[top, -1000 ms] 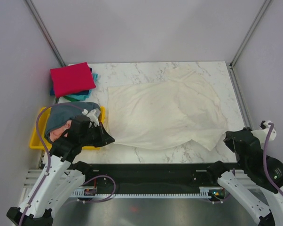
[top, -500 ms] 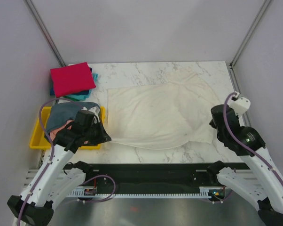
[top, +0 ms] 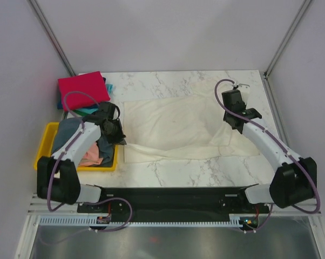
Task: Fold and stack the t-shirts
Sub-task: Fold the tshirt
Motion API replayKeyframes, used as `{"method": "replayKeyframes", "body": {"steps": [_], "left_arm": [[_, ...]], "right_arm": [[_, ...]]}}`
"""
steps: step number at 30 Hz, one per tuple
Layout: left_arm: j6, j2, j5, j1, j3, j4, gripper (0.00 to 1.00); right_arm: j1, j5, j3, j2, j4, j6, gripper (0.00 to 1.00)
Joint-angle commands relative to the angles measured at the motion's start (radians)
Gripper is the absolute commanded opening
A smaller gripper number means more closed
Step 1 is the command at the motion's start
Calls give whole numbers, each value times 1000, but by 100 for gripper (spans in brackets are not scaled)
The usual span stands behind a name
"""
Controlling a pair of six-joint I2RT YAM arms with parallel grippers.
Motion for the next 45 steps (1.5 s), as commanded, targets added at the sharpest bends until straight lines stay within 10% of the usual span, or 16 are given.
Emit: {"method": "replayKeyframes", "body": {"steps": [1, 6, 8, 10, 13, 26, 39, 45], "left_arm": [[89, 148, 36, 38, 82, 71, 2], [109, 263, 57, 46, 155, 83, 3], [112, 285, 69, 52, 188, 78, 10], [111, 265, 68, 54, 208, 66, 31], [112, 138, -27, 31, 198, 65, 65], [-156, -312, 51, -28, -267, 212, 73], [-240, -166, -6, -52, -465, 420, 73], [-259, -106, -26, -145, -439, 422, 64]], "right_arm": [[-38, -73, 78, 121, 167, -114, 0], [-76, -149, 216, 325, 186, -153, 8], [-104, -146, 300, 378, 153, -162, 49], [-142, -127, 345, 413, 92, -167, 76], [-217, -121, 329, 346, 64, -115, 85], [-756, -612, -473, -160, 257, 183, 72], [-812, -807, -590, 73, 492, 246, 66], [-812, -796, -589, 79, 544, 277, 49]]}}
